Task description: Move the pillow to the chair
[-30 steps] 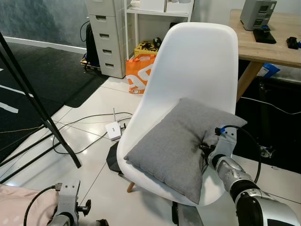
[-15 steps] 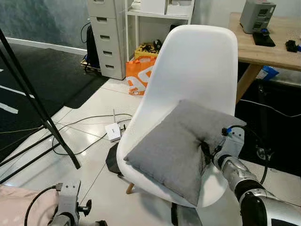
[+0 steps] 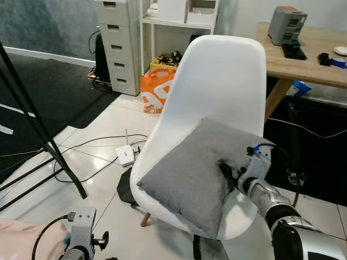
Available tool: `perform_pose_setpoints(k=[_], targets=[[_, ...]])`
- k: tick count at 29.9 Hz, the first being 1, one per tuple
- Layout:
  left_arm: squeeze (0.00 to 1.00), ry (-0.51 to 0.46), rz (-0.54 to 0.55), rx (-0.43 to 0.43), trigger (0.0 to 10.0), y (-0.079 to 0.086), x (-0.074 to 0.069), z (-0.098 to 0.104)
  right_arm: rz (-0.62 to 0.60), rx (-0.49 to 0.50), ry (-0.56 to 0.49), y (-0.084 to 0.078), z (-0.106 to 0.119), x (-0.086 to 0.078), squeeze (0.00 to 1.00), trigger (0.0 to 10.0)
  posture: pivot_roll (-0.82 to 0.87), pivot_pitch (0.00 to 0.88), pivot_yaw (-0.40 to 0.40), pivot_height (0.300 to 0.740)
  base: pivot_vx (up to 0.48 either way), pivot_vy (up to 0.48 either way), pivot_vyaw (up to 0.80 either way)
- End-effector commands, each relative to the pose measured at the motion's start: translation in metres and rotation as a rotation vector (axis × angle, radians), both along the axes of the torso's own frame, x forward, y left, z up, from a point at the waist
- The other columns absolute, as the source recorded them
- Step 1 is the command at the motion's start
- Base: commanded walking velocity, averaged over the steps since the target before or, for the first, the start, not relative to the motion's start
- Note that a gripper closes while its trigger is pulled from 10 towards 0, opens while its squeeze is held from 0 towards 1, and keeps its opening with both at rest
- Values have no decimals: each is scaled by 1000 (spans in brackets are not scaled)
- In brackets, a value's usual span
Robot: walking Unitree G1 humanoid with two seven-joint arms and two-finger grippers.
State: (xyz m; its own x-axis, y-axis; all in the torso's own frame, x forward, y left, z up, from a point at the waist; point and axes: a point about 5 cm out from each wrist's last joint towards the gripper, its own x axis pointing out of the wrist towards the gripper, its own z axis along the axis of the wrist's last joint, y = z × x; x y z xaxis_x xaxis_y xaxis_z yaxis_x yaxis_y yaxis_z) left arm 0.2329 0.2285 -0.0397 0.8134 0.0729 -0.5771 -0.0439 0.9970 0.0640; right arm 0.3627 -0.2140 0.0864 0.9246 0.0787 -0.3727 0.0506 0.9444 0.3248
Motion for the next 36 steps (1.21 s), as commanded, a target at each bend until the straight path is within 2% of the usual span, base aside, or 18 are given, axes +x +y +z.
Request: perform_pose_setpoints(k=[1,7,11,17,19,21,26,29,31,33,36], targets=[[0,22,1,-14,10000,-2,-6,-5,29,21,-50,9,10,7,0,10000,-122,55,-14,550,0,0,0],[0,15,-3,-33,10000,-4,-4,-4,30,52,-39,12,8,6,0,10000,-125,51,-18,550,0,0,0],[0,14,-4,-47,10000,-5,-4,-4,40,112,-64,12,6,4,0,10000,-128,48,-22,550,0,0,0],[0,13,-44,-110,10000,-14,-4,-6,66,147,-52,17,0,1,0,10000,-127,53,-21,570,0,0,0],[0,14,-56,-127,10000,-17,-4,-6,147,157,-40,25,0,0,0,10000,-130,53,-26,585,0,0,0],[0,14,-56,-127,10000,-17,-4,-6,172,156,-42,27,1,0,0,10000,-130,53,-26,590,0,0,0],[0,13,-60,-138,10000,-18,-4,-6,333,212,-81,35,12,2,0,10000,-137,58,-27,615,0,0,0],[0,14,-60,-142,10000,-19,-4,-6,421,193,-61,39,10,-1,0,10000,-140,57,-28,635,0,0,0],[0,15,-61,-143,10000,-19,-4,-6,434,187,-59,40,10,-1,0,10000,-140,57,-28,640,0,0,0],[0,17,-68,-150,10000,-19,-4,-7,460,155,-38,40,6,-4,0,10000,-138,62,-24,649,0,0,0],[0,18,-76,-158,10000,-20,-4,-7,472,56,27,39,-6,-9,0,10000,-140,63,-26,649,0,0,0]])
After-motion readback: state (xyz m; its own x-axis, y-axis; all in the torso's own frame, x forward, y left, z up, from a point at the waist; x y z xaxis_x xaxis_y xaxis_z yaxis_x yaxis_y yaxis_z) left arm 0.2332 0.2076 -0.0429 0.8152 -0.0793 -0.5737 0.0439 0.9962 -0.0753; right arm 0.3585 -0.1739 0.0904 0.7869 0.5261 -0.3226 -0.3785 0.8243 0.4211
